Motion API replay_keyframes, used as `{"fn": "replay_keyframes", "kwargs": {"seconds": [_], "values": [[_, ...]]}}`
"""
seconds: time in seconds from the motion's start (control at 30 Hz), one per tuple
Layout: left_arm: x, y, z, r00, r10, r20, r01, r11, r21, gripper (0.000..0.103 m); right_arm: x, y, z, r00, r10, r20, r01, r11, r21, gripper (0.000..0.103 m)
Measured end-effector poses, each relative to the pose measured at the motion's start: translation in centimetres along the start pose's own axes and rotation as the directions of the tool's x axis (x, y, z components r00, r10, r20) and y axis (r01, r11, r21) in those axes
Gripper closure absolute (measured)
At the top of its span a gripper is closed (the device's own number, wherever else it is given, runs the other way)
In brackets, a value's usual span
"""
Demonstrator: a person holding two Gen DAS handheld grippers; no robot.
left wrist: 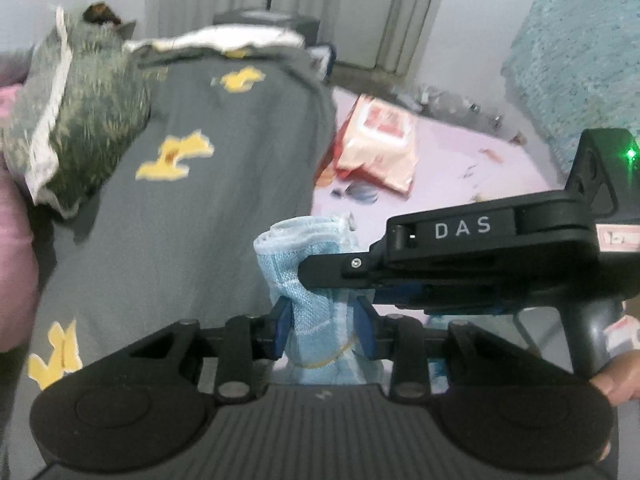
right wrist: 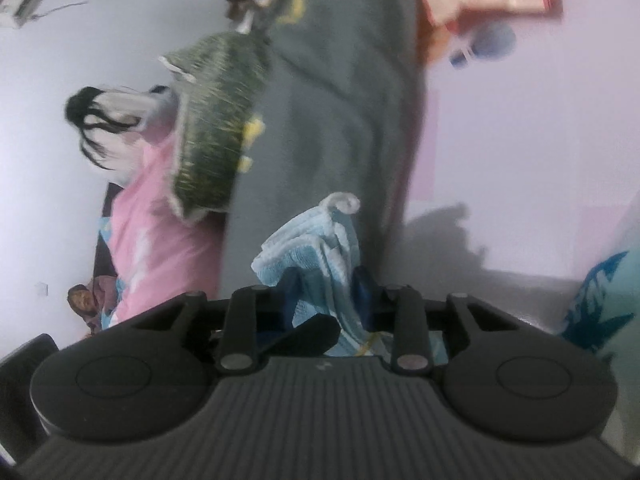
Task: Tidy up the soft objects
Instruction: 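Carry the light-blue towel into the cardboard box and open the right gripper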
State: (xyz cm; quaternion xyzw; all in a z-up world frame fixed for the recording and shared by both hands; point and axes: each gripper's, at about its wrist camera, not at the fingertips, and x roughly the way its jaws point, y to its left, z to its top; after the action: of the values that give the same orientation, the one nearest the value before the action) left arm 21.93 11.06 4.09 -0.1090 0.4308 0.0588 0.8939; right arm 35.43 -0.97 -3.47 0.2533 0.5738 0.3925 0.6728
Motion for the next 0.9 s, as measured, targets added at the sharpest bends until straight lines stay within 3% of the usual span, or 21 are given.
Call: {"fn": "replay_keyframes", "kwargs": {"seconds": [0.33,0.53,0.7,0.9], "values": [[-7.4,-7.0,0.2,0.984,-0.126,0.124,0.113,0.987,0.112,0.066,-10.7,2.3,-1.6,0.984,0.079,0.163,-0.066,0.995,-0.081,0.076],[-9.5,-14.1,-0.8,0.954,-0.269,0.128,0.237,0.946,0.223,0.062,-20.2,0.0,-3.8,0.961,0.079,0.264,-0.061,0.995,-0.074,0.076],[-10.2,-21.7,-2.3,0.901,-0.424,0.090,0.375,0.866,0.332,0.057,-29.6,-3.2,-6.7,0.929,0.021,0.371,0.001,0.998,-0.058,0.076],[-8.9,-30.8,-5.2,0.816,-0.576,-0.045,0.541,0.734,0.411,0.050,-40.6,-8.4,-11.6,0.864,-0.114,0.490,0.105,0.993,0.046,0.077]]}}
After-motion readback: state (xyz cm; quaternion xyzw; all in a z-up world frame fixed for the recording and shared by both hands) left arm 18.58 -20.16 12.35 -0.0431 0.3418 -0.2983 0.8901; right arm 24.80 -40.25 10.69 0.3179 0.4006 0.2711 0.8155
